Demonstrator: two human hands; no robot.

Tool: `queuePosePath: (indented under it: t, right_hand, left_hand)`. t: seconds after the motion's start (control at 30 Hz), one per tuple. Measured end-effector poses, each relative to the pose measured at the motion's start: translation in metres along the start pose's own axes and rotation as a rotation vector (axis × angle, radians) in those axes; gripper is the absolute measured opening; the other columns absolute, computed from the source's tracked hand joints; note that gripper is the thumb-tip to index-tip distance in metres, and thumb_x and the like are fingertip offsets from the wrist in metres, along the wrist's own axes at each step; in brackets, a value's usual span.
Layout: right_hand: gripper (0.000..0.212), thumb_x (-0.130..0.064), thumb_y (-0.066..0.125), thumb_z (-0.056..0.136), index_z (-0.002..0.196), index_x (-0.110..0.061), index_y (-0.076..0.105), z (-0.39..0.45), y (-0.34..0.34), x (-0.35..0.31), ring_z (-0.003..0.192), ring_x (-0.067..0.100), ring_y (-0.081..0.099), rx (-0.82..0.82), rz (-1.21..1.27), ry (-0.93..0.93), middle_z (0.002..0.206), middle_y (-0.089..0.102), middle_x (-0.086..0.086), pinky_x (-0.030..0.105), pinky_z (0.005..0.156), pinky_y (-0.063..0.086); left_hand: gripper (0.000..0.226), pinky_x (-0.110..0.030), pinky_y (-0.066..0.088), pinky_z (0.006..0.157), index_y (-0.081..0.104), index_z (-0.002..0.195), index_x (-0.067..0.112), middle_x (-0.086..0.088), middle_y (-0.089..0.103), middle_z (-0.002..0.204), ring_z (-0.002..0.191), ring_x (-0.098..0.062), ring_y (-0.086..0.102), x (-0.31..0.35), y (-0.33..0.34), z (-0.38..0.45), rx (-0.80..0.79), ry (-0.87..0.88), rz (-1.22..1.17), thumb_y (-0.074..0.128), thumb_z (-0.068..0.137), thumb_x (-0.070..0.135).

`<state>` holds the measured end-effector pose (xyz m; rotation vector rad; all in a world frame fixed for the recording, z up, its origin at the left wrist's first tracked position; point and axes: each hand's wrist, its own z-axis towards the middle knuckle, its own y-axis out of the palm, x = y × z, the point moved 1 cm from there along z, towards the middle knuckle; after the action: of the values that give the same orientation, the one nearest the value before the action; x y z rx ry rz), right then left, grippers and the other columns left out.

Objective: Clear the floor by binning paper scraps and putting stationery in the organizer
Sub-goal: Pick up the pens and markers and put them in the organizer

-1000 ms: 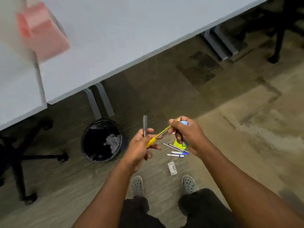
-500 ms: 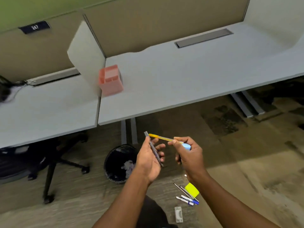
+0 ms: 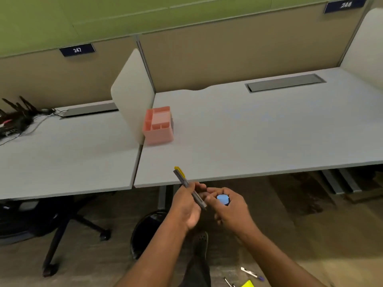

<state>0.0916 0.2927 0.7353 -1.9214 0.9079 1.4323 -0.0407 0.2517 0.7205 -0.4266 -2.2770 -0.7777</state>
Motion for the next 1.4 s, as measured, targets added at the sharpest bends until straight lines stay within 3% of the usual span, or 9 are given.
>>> queuePosePath:
  t: [0.1,0.23,0.5,0.63,0.77,0.93,1.07,1.17,1.4]
  right_hand:
    - [0.022,-0.039,0.064,0.088,0.087,-0.018,0.063,0.055,0.004,-0.014,0.051,0.010,0.055,0.028,-0.075,0.157,0.061,0.063,0.002,0.022,0.048,0.047]
    - [0.018,-0.024,0.052,0.094,0.091,-0.007,0.059,0.133,0.025,-0.032,0.067,0.018,0.055,-0.041,0.020,0.342,0.079,0.059,0.010,0.028,0.060,0.046]
    - [0.004,-0.006,0.044,0.087,0.086,-0.004,0.047,0.275,0.099,-0.063,0.072,0.021,0.046,-0.105,-0.053,0.458,0.080,0.047,0.013,0.031,0.065,0.041]
    - [0.019,0.002,0.040,0.088,0.077,-0.011,0.047,0.341,0.126,-0.077,0.065,0.017,0.040,-0.168,0.042,0.567,0.078,0.045,0.009,0.027,0.059,0.033]
    - [0.028,-0.018,0.055,0.096,0.122,-0.019,0.044,0.400,0.150,-0.091,0.090,0.018,0.052,-0.117,-0.157,0.328,0.113,0.052,0.008,0.024,0.071,0.043]
    - [0.017,-0.020,0.059,0.094,0.108,-0.016,0.050,0.445,0.174,-0.113,0.085,0.012,0.058,0.059,-0.525,-0.272,0.099,0.060,-0.004,0.015,0.068,0.041]
    - [0.019,-0.018,0.058,0.095,0.113,-0.013,0.053,0.464,0.187,-0.105,0.096,0.013,0.056,0.040,-0.640,-0.274,0.115,0.061,0.001,0.024,0.081,0.043]
    - [0.021,-0.016,0.056,0.096,0.116,-0.010,0.053,0.476,0.188,-0.100,0.101,0.018,0.059,0.108,-0.634,-0.295,0.119,0.060,0.006,0.024,0.082,0.045]
    - [0.022,-0.015,0.055,0.096,0.117,-0.011,0.050,0.539,0.189,-0.120,0.093,0.015,0.053,0.180,-0.682,-0.242,0.119,0.054,0.011,0.028,0.075,0.047]
  left_hand:
    - [0.018,-0.034,0.051,0.064,0.055,0.104,0.009,-0.009,0.060,0.077,0.065,-0.018,0.057,0.032,-0.009,0.042,0.040,-0.017,0.023,0.040,0.102,0.018]
    - [0.017,-0.026,0.037,0.046,0.056,0.107,0.011,-0.003,0.050,0.063,0.049,-0.011,0.040,0.083,-0.024,0.097,0.116,-0.035,0.078,0.042,0.100,0.017]
    - [0.019,-0.026,0.030,0.045,0.056,0.095,0.012,-0.002,0.046,0.057,0.045,-0.013,0.035,0.194,-0.049,0.206,0.194,0.107,0.059,0.038,0.097,0.019]
    - [0.023,-0.027,0.037,0.056,0.052,0.096,0.014,-0.005,0.042,0.069,0.056,-0.014,0.037,0.240,-0.050,0.255,0.194,0.283,0.199,0.031,0.100,0.006]
    - [0.021,-0.030,0.054,0.079,0.055,0.097,0.020,-0.002,0.058,0.076,0.073,-0.015,0.059,0.275,-0.046,0.299,0.184,0.430,0.275,0.036,0.103,0.012]
    - [0.015,-0.013,0.049,0.071,0.054,0.106,0.024,0.006,0.070,0.105,0.104,-0.010,0.066,0.291,-0.042,0.338,0.178,0.568,0.396,0.041,0.103,0.020]
    - [0.025,-0.020,0.045,0.093,0.056,0.124,0.015,0.002,0.065,0.121,0.112,-0.012,0.059,0.284,-0.050,0.361,0.236,0.533,0.585,0.046,0.102,0.021]
    - [0.027,-0.010,0.044,0.080,0.053,0.127,0.014,0.002,0.062,0.118,0.103,-0.010,0.060,0.271,-0.064,0.368,0.252,0.515,0.712,0.045,0.102,0.022]
    - [0.012,-0.003,0.039,0.088,0.061,0.105,0.006,0.000,0.064,0.097,0.094,-0.011,0.058,0.249,-0.067,0.368,0.349,0.714,0.881,0.054,0.096,0.005]
